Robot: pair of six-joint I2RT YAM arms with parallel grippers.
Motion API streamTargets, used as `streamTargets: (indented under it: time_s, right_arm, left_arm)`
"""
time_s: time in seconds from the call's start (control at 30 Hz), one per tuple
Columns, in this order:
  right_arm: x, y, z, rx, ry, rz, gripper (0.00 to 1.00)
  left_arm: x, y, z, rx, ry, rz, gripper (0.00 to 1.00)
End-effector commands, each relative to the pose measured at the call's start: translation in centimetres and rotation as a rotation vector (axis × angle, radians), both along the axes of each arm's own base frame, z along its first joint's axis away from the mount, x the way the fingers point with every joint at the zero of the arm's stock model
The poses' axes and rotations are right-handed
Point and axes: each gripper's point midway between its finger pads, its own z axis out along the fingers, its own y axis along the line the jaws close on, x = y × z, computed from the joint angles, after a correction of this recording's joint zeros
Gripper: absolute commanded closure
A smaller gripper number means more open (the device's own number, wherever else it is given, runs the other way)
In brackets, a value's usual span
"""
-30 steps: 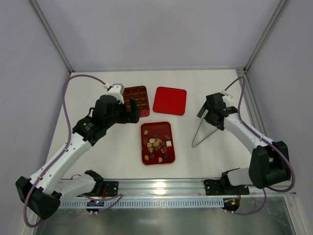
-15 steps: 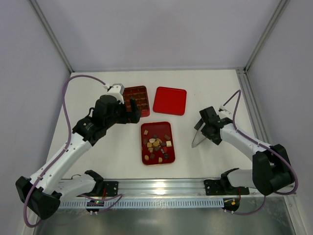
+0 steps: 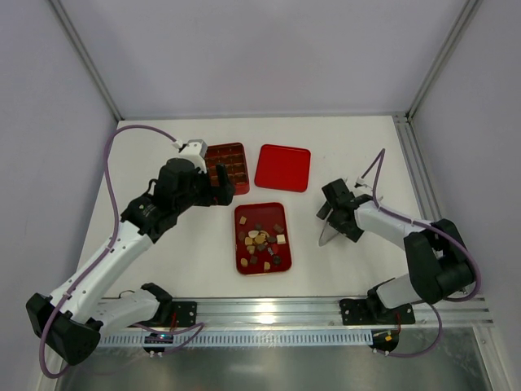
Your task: Pack the chocolate
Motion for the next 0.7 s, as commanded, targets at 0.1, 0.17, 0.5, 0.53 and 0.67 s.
streamTargets:
  time_s: [0.1,0.17,0.5,0.53,0.67]
  right_arm:
    - [3.5,1.0,1.1,-0.05,-0.033,0.073,0.11]
    - [4.1,1.3,1.0,-0.051,-0.027,0.112,0.16]
    - [8.9,0.2,1.8,-0.125,-0.006,0.353,0.34]
    - [9.0,-0.3,1.9,-0.151,0.01,0.37,0.29]
    - [10.5,-0.6,2.6,-0.2,-0.004,0.416,0.18]
  left_arm:
    - [0.2,0.1,-0.1,-0.002,-0.005,0.008,0.0]
    - [0.2,0.1,-0.1,-0.001,-0.004,0.01,0.0]
    - [0.3,0.0,-0.2,0.004,0.001,0.009,0.0]
    - [0.3,0.0,-0.3,0.005,0.004,0.009,0.0]
    - [0.3,0.0,-0.5,0.002,0.012,0.009,0.0]
